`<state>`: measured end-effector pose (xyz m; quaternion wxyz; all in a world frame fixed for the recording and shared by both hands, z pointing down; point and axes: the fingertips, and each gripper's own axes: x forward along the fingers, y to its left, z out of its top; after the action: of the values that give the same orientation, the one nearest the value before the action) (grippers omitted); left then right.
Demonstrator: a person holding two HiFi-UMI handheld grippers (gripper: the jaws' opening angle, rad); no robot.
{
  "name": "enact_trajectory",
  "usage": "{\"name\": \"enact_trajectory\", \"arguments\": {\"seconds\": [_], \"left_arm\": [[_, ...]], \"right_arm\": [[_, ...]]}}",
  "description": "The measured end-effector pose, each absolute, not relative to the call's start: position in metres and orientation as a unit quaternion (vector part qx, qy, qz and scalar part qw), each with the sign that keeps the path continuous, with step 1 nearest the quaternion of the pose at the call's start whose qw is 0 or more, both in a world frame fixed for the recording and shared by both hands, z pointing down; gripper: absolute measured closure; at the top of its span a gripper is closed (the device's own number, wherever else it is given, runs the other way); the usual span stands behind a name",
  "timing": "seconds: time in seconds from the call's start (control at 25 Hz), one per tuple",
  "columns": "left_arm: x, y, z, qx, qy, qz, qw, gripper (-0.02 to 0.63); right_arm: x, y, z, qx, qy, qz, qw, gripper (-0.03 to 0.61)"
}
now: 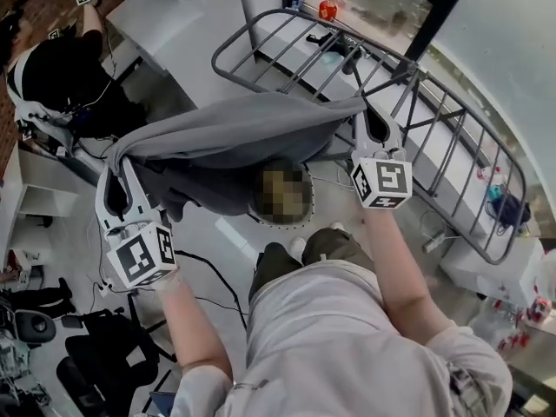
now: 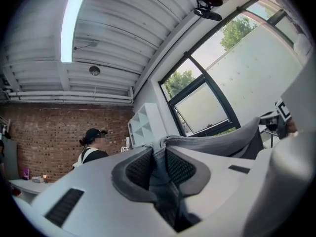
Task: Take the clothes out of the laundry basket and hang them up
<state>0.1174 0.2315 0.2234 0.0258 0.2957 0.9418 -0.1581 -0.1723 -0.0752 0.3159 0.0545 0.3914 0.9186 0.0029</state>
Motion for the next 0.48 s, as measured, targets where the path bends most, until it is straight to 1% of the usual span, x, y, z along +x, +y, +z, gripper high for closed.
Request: {"name": "enact_trajectory", "arguments": {"seconds": [0.28, 0.48], "left_arm": [[0.034, 0.205, 0.212, 0.204, 0.959, -0.18, 0.076, 0.554], [-0.042, 0.152, 0.17, 0.109, 0.965, -0.195, 0.135, 0.552]], "right_arm": [[-0.177, -0.171, 0.241, 0.278, 0.95, 0.04, 0.134, 0.568], [-0.183, -0.255, 0.163, 0.175, 0.958, 0.091, 0.209, 0.568]]}}
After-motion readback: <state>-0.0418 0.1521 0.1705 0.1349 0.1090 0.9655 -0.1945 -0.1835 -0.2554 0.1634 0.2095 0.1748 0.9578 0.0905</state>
